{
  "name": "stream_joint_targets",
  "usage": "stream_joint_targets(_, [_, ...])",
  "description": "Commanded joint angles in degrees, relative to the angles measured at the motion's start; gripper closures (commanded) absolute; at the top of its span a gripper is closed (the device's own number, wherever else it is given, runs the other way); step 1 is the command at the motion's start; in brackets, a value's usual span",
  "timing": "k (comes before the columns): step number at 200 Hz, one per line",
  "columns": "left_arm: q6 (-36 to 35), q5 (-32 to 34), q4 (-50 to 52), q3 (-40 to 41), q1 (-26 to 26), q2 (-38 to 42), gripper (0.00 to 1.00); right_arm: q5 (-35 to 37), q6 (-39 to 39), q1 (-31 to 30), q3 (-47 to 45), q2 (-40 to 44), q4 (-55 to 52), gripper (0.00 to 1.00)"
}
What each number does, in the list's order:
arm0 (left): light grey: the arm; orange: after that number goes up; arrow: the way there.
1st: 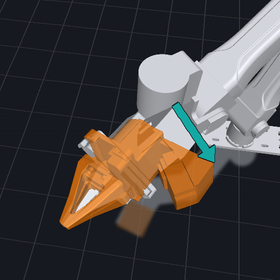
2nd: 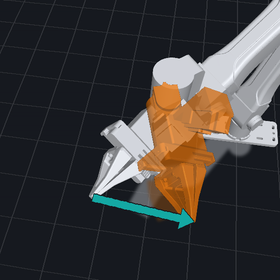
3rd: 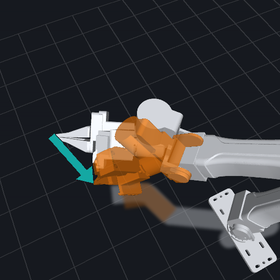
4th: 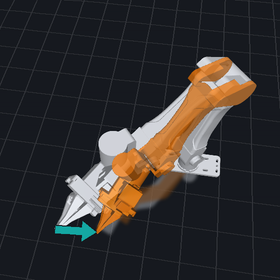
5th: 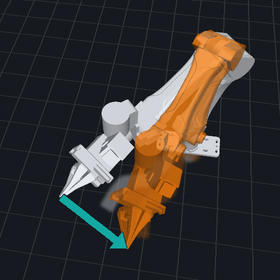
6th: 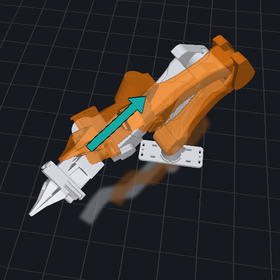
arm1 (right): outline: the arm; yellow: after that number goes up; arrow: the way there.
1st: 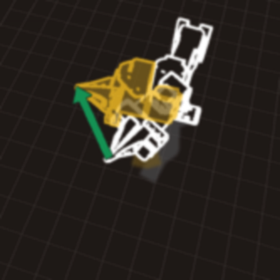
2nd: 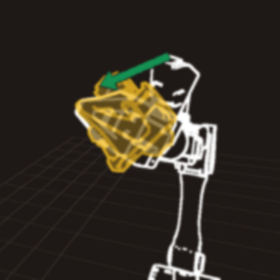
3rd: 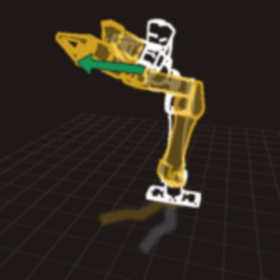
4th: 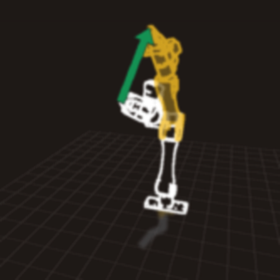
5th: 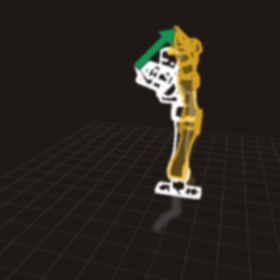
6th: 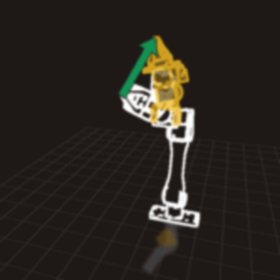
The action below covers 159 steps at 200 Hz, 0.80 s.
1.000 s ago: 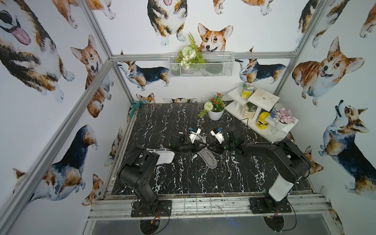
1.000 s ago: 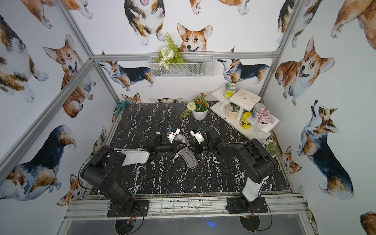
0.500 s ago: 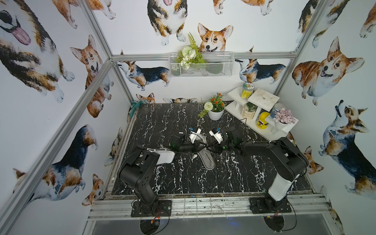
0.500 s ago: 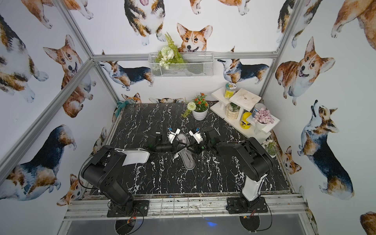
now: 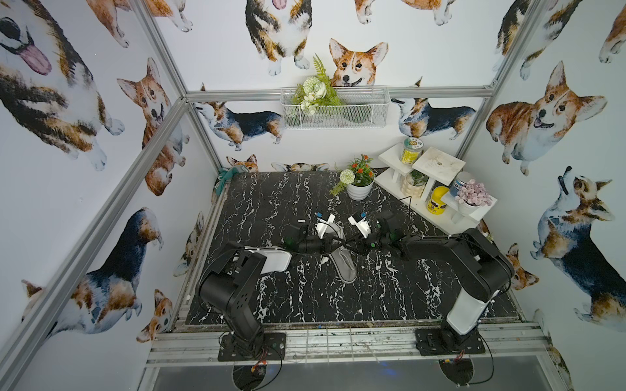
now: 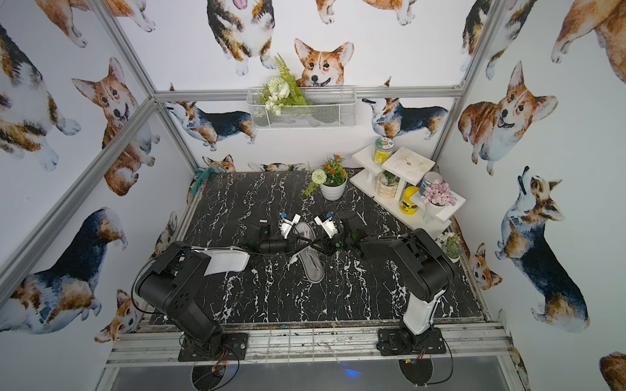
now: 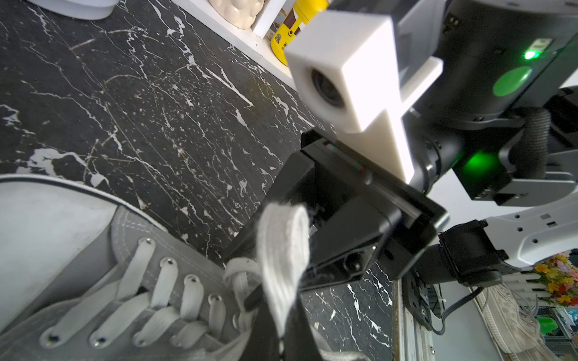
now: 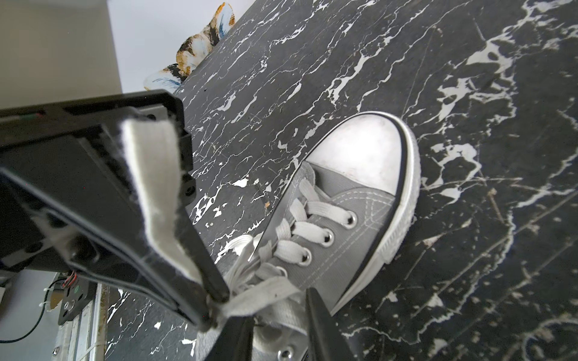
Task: Tie the shoes
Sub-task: Cross the shoelace with the shoelace.
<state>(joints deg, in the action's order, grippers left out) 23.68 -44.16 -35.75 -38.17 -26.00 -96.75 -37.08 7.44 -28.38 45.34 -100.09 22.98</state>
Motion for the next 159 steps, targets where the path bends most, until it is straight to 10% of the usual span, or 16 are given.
stream_joint_targets(1, [-0.7,-1.1,-2.2,-0.6,0.0,-0.1,1.00,-1.6,-0.4,-0.1,-0.2,0.0,2.3,0.69])
stream_joint_targets(99, [0.0,-0.4,-2.7,-0.2,-0.1,0.5,1.00,0.4,1.1,-0.6,-1.3,0.0,3.8,0.89])
stream_joint_targets(159, [2.1,0.7,-5.1,1.1,-0.1,0.8,1.00,25.5,12.4,-5.2,-5.2,5.2,5.8,1.00])
